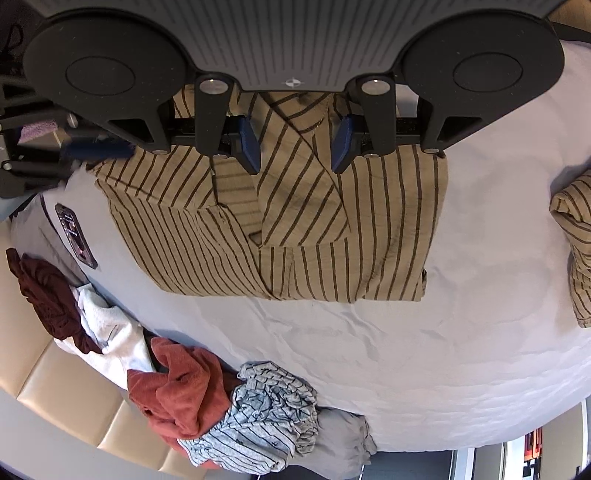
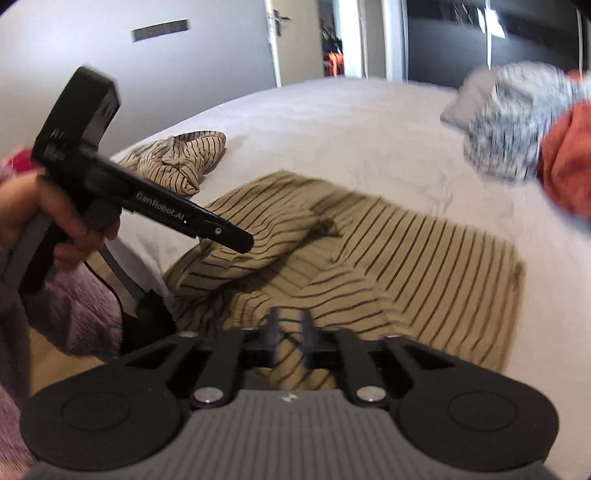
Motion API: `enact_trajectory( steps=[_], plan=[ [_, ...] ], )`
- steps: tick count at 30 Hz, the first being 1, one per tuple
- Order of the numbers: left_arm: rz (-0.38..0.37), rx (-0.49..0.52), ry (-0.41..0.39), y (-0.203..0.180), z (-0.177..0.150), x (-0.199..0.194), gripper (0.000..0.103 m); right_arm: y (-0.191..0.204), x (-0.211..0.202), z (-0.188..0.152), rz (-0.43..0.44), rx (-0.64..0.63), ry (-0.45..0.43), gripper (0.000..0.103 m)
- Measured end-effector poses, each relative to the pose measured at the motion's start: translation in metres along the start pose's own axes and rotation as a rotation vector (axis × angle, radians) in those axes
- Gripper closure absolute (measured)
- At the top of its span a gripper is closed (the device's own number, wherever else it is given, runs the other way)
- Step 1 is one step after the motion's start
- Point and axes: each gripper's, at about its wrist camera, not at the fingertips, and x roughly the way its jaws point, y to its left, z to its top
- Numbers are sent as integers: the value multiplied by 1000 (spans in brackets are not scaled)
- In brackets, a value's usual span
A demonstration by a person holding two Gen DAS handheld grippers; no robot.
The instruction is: Fold clothes
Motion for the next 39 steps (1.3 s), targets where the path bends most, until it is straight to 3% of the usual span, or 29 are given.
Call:
enact_trajectory(
  steps=[1, 3, 9, 12, 18, 22, 26, 32, 35, 39],
  plan=[
    [0, -2, -1, 0, 0, 0, 64, 3, -4, 0, -31, -54, -16, 39],
    [0, -4, 0, 0, -1, 0, 64, 8, -11, -1, -83, -162, -41, 39],
    [2, -4, 6, -1, 0, 1, 63, 26, 8, -25, -278, -599, 60, 41],
    [0, -4, 4, -1, 0, 2, 63, 29, 18, -31, -297, -683, 86, 42],
    [2, -7, 8, -1, 0, 4, 63, 38, 36, -33, -324, -834, 97, 56],
    [6, -17, 7, 2, 0, 4, 63, 37, 45, -27, -323, -829, 99, 79],
    [8, -23, 9, 5, -2, 5, 63, 28, 41, -13, -265, -690, 70, 94],
    [10, -37, 15, 9, -2, 6, 63, -37, 24, 17, -78, -78, 5, 100],
    [7, -48, 19, 12, -3, 7, 63, -74, 20, 18, -35, 191, -33, 100],
    [6, -56, 28, 13, -2, 11, 63, -107, 33, 10, -13, 401, -16, 100]
  ],
)
